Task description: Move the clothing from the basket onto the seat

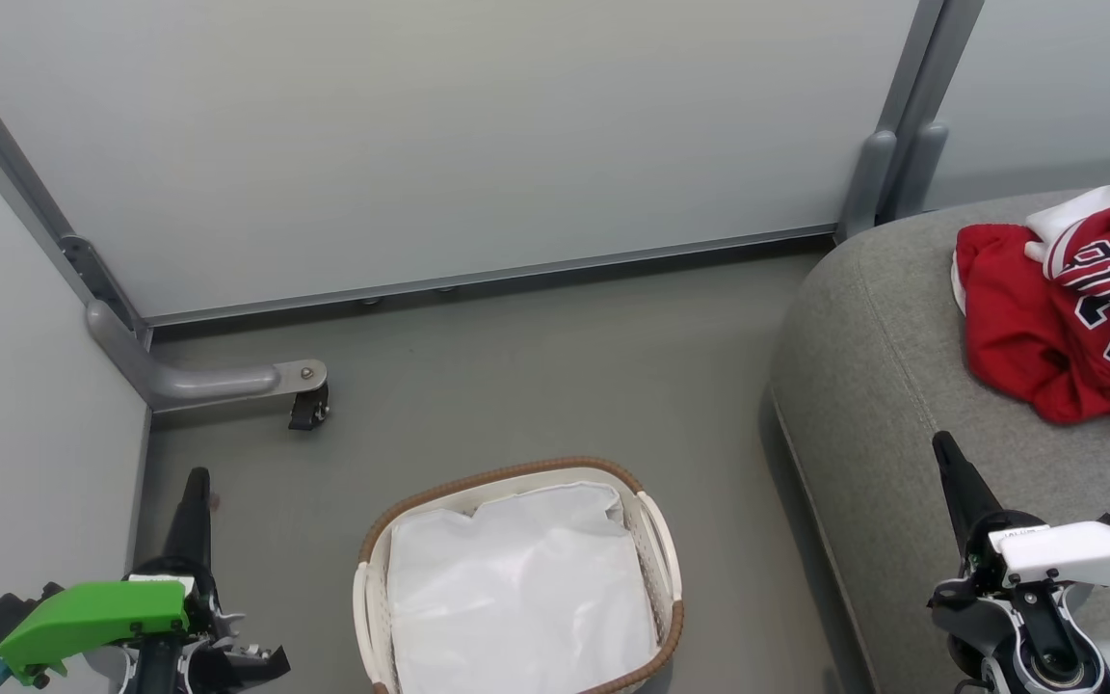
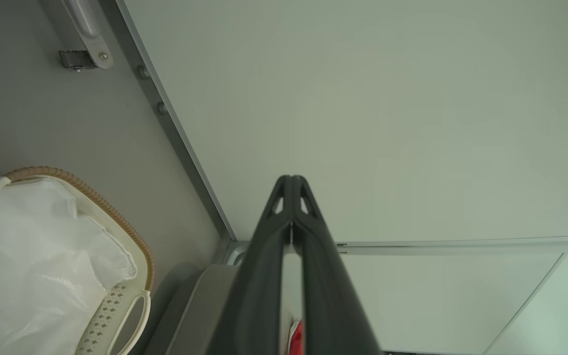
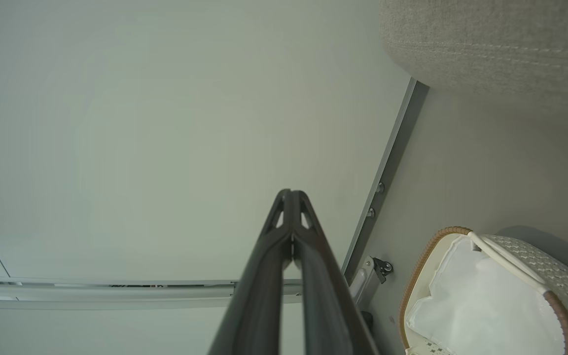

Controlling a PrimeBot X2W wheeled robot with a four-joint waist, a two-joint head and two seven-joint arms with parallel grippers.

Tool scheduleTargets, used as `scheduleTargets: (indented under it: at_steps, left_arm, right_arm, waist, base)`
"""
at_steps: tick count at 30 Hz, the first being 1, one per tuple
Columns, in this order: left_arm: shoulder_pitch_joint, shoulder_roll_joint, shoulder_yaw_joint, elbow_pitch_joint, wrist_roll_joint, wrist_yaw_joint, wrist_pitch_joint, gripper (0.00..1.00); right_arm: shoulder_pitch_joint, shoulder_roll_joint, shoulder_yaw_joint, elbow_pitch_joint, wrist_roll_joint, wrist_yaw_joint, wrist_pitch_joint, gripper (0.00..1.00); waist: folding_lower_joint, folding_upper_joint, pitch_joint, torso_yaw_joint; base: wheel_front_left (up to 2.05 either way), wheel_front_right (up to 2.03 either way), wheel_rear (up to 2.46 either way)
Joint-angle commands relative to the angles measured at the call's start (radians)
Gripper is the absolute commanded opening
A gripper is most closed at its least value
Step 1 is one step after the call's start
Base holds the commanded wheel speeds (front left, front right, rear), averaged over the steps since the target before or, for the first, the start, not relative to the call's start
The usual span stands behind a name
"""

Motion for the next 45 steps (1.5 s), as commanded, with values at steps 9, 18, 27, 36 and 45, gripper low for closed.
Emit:
scheduleTargets:
  at_steps: [9,18,27,36,45]
  left_arm:
    - [-0.018,0.008,-0.001,-0.023,-0.072,-0.007,0.021,0.0]
    - [-0.02,0.009,-0.001,-0.036,-0.128,-0.007,0.036,0.0]
    - [-0.018,0.008,-0.001,-0.034,-0.124,-0.007,0.035,0.0]
    - [-0.018,0.008,-0.001,-0.034,-0.124,-0.007,0.035,0.0]
    - [-0.018,0.008,-0.001,-0.034,-0.124,-0.007,0.035,0.0]
  right_arm:
    - [0.015,-0.007,-0.011,-0.021,0.074,0.0,0.022,0.0]
    - [0.021,-0.007,-0.018,-0.032,0.131,0.0,0.036,0.0]
    - [0.02,-0.007,-0.018,-0.031,0.127,0.0,0.035,0.0]
    - [0.02,-0.007,-0.018,-0.031,0.127,0.0,0.035,0.0]
    - [0.02,-0.007,-0.017,-0.03,0.127,0.0,0.035,0.0]
  waist:
    - [0.0,0.0,-0.004,0.001]
    - [0.0,0.0,-0.007,0.002]
    - [0.0,0.0,-0.007,0.002]
    - [0.0,0.0,-0.007,0.002]
    - [0.0,0.0,-0.007,0.002]
  base:
    - [0.0,0.0,0.0]
    - [0.0,0.0,0.0]
    - [0.0,0.0,0.0]
    - [0.0,0.0,0.0]
    - [0.0,0.0,0.0]
